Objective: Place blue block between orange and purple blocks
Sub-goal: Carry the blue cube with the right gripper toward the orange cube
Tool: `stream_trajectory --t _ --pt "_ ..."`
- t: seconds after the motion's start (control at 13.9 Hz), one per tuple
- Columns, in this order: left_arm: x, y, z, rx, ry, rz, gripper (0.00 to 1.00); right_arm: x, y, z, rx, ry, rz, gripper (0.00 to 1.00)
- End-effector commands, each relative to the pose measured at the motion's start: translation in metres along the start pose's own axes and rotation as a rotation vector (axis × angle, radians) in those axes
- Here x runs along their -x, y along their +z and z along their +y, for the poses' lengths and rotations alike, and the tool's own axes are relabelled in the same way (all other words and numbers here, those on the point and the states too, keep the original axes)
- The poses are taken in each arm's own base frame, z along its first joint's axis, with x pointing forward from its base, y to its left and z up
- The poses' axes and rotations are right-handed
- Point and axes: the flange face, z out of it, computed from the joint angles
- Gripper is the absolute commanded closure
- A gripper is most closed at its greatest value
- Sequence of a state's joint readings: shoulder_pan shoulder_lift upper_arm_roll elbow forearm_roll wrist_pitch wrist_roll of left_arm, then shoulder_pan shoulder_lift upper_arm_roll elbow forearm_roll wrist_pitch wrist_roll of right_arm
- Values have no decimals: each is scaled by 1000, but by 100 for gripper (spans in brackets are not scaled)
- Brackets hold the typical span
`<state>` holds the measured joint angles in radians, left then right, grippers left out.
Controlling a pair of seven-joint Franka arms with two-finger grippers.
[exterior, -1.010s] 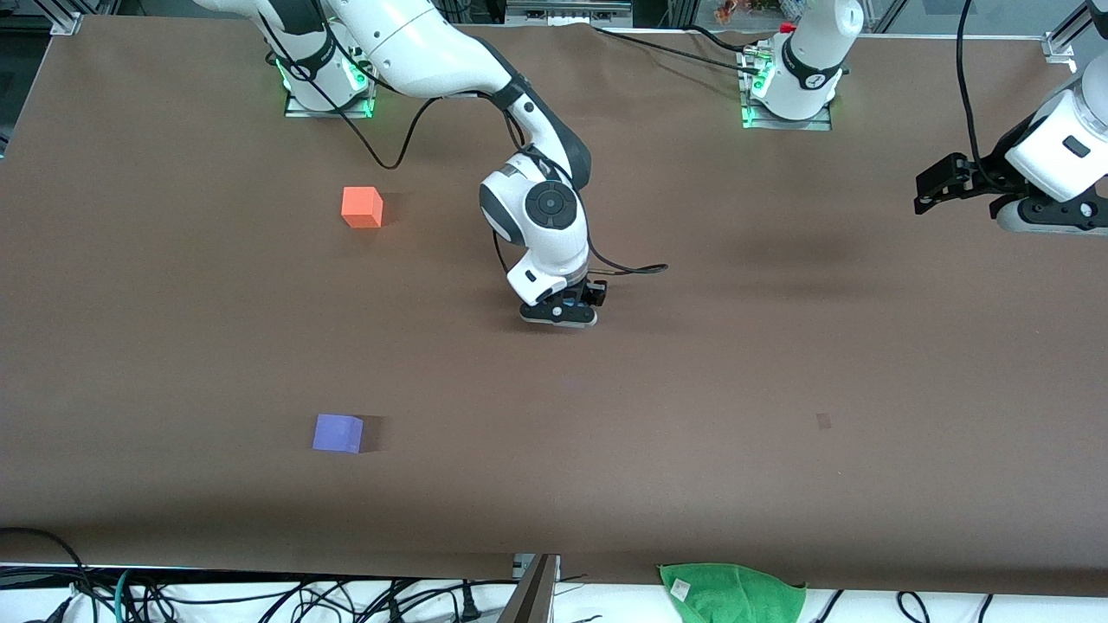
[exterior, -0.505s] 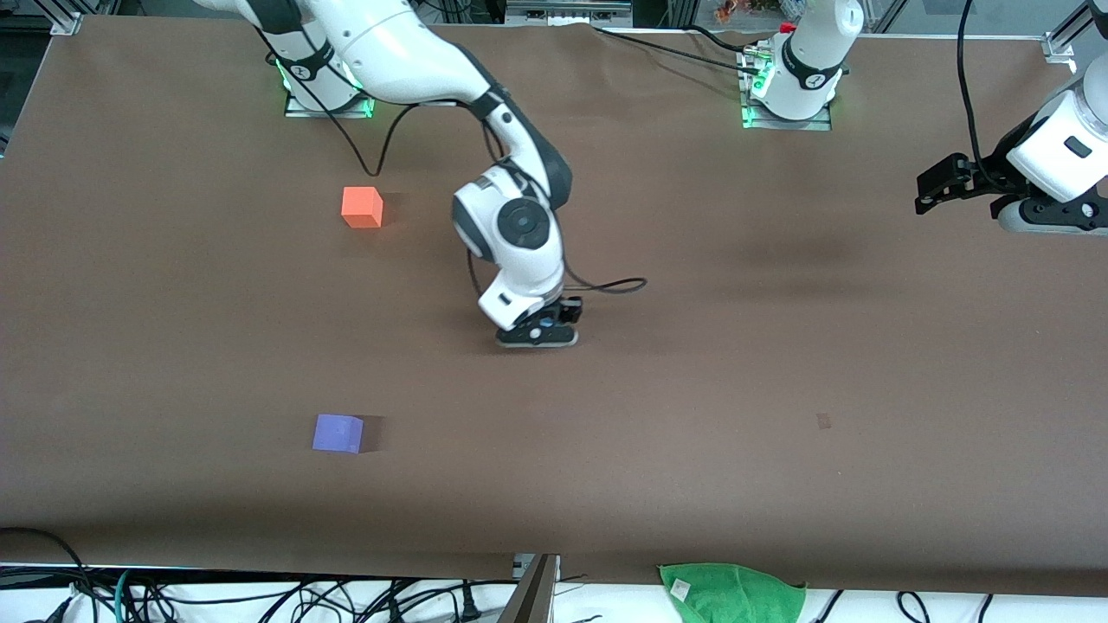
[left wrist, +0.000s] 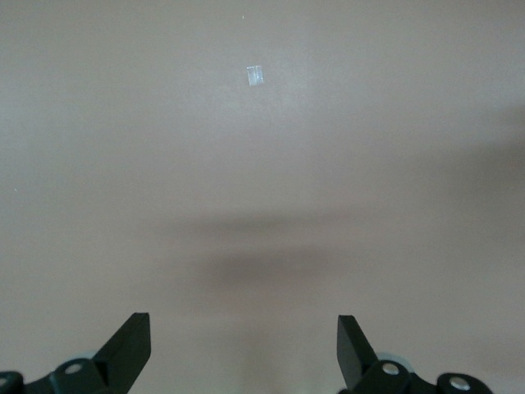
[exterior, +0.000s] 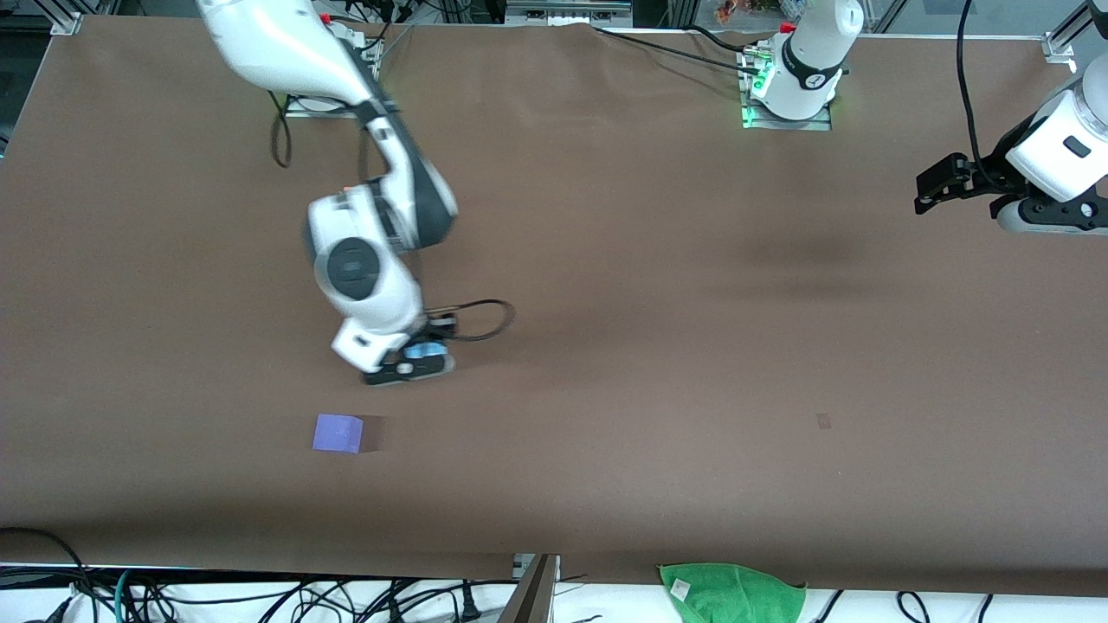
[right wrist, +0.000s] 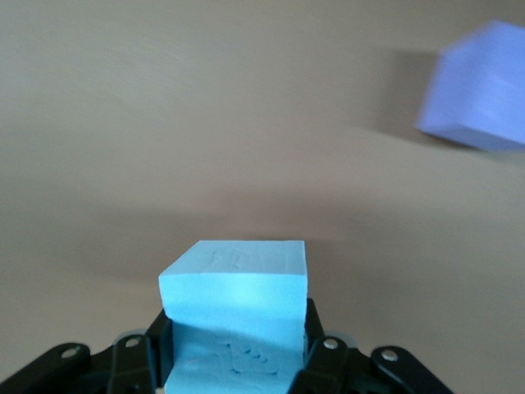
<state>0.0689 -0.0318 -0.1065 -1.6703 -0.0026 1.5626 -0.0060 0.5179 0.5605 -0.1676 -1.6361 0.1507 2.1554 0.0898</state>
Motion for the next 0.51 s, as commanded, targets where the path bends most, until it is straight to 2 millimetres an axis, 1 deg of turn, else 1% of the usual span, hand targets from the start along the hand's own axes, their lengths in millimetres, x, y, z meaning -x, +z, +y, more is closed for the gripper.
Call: stream_trajectory --t 0.0,0.07,0.14,0.29,0.36,0.43 --pt "-1 -7 1 -3 18 -4 0 46 2 77 -83 95 -25 95" --pt "-1 -7 2 -2 19 -5 0 56 9 97 -84 128 -23 95" --pt "-1 -7 3 -4 21 -5 0 69 15 102 -82 140 -11 95" --pt "-1 -7 3 -2 21 -5 0 97 38 110 -70 165 26 95" --pt "0 -7 3 -2 21 -5 0 106 48 114 -62 176 51 95" --pt "0 -7 3 -2 19 -10 0 110 56 115 -56 186 62 95"
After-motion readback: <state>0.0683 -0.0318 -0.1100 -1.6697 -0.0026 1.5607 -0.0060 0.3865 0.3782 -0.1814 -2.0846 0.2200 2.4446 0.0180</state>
